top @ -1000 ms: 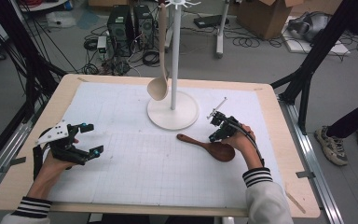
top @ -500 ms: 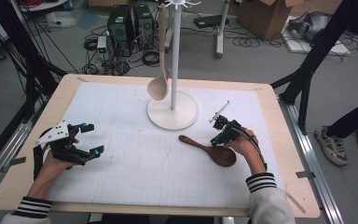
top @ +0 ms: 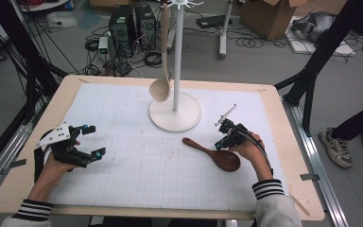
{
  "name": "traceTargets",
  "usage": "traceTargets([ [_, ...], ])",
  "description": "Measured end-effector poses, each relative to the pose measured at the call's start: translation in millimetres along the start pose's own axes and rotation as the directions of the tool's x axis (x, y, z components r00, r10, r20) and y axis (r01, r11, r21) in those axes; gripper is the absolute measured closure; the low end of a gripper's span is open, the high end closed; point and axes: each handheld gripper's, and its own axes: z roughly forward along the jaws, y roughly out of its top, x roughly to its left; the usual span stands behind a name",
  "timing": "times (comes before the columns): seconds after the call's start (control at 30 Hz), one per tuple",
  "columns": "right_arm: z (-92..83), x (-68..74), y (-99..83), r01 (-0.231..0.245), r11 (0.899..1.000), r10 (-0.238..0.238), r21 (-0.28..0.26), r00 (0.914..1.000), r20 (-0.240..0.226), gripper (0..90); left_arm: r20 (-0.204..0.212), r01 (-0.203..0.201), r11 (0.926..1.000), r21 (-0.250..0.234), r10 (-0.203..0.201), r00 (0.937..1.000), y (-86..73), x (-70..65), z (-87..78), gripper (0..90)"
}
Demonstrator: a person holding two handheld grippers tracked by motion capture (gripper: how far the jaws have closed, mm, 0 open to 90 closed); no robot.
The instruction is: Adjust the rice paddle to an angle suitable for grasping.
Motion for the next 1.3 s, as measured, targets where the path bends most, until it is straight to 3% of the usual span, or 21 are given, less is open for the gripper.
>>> traceTargets([
  [0.4, -19.0, 4.6, -8.8, -0.003, 0.993, 0.004, -0.118, 1.0000, 0.002, 89.5, 0.002, 0.000, 1.0000, 0.002, 0.000, 1.0000, 0.0, -0.3, 0.2, 1.7],
  [0.5, -24.8, 6.1, -12.7, 0.013, 0.984, -0.015, -0.175, 0.9998, -0.012, 84.3, 0.001, -0.002, 1.0000, 0.005, 0.002, 1.0000, -0.1, -0.2, 0.4, 1.7],
  [0.63, -32.7, 8.6, -17.3, 0.017, 0.978, -0.019, -0.209, 0.9998, -0.009, 76.1, 0.000, -0.003, 1.0000, 0.007, 0.003, 1.0000, -0.2, -0.2, 0.4, 1.7],
  [0.8, -39.9, 11.6, -23.2, 0.024, 0.967, -0.029, -0.254, 0.9994, -0.019, 60.6, -0.002, 0.000, 1.0000, 0.006, 0.000, 1.0000, -0.5, 0.2, 0.6, 1.7],
  [0.93, -42.7, 14.1, -25.3, 0.023, 0.959, -0.026, -0.281, 0.9996, -0.006, 39.1, -0.002, 0.000, 1.0000, 0.006, 0.000, 1.0000, -0.7, 0.5, 0.7, 1.7],
  [1.1, -47.3, 18.7, -26.1, 0.037, 0.943, -0.030, -0.331, 0.9992, 0.024, 14.1, -0.005, 0.004, 1.0000, 0.005, -0.004, 1.0000, -0.7, 0.5, 0.2, 1.7],
  [1.2, -50.3, 21.3, -26.0, 0.056, 0.934, -0.046, -0.354, 0.9983, 0.035, 10.1, -0.004, 0.004, 1.0000, 0.004, -0.004, 1.0000, -0.6, 0.5, 0.0, 1.7],
  [1.27, -51.9, 23.8, -26.1, 0.063, 0.927, -0.053, -0.369, 0.9979, 0.036, 0.4, -0.005, 0.002, 1.0000, 0.005, -0.002, 1.0000, -0.5, 0.7, -0.2, 1.7],
  [1.3, -52.4, 25.2, -26.2, 0.070, 0.924, -0.057, -0.376, 0.9974, 0.044, 0.5, -0.006, 0.002, 1.0000, 0.004, -0.002, 1.0000, -0.6, 0.7, -0.2, 1.7],
])
